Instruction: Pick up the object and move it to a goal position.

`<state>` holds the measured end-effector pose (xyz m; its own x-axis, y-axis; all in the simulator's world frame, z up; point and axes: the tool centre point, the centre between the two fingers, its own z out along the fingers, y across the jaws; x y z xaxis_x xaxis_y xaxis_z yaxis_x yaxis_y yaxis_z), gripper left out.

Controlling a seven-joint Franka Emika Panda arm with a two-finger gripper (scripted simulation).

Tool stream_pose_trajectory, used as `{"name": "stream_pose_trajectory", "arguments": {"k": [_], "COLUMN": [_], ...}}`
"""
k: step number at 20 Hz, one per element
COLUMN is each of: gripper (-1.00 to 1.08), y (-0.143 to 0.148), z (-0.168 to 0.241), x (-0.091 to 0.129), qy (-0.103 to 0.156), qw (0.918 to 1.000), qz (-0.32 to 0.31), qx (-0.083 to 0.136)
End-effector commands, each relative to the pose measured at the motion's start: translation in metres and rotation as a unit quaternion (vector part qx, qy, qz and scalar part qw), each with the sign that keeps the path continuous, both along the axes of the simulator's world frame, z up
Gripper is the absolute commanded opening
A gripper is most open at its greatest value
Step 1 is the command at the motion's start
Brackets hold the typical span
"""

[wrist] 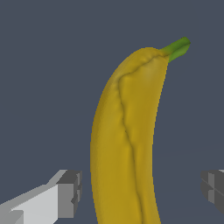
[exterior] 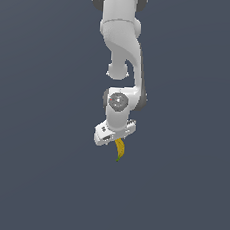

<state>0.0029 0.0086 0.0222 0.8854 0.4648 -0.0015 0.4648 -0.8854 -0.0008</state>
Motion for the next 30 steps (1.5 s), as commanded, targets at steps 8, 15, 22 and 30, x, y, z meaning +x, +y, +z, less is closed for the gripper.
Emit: {"name": "stream_pose_trajectory", "arguments": {"k": [8,15,22,30], "gripper": [-1.0,-1.0,-1.0,-1.0], "y": [0.0,0.001,-0.016,-0.061], "z": [-0.003,-0.001,0.032,0.124], "x": [0.001,0.002,0.019,0.055], "qy": [-0.001,-0.002,-0.032,-0.111], "qw": [1.0,1.0,0.9995,0.9937], "qz": [0.0,0.002,0.005,0.014], "qx": [0.0,0.0,0.0,0.0]}}
